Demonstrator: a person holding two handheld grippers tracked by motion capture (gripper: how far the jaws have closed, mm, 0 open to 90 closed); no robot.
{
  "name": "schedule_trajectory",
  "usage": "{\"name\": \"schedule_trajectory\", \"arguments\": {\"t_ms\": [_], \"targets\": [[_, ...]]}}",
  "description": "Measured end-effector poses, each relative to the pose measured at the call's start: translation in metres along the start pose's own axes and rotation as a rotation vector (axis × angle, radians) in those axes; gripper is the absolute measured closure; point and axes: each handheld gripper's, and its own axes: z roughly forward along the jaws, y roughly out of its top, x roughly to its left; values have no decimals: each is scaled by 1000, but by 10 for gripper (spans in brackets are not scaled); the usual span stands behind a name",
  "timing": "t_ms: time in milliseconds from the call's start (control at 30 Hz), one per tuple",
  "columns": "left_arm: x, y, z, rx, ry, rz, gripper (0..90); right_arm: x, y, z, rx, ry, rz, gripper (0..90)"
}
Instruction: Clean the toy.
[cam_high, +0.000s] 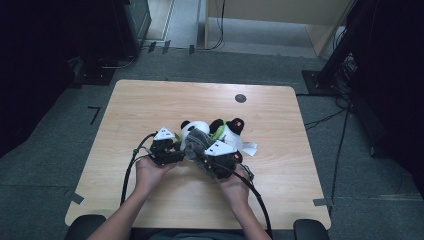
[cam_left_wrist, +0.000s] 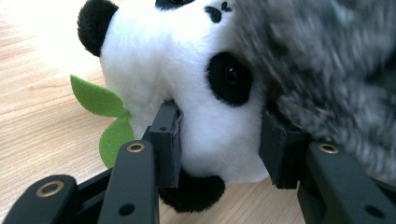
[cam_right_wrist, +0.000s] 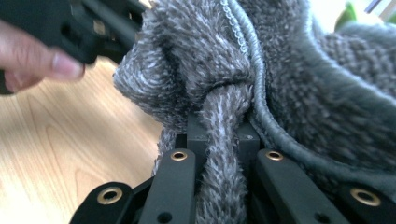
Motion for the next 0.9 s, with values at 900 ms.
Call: {"name": "schedule_trajectory", "arguments": {"t_ms": [900], "targets": [[0,1,0,6,-3,6,553,-14,-54,-46,-76,-68,35,829]]}}
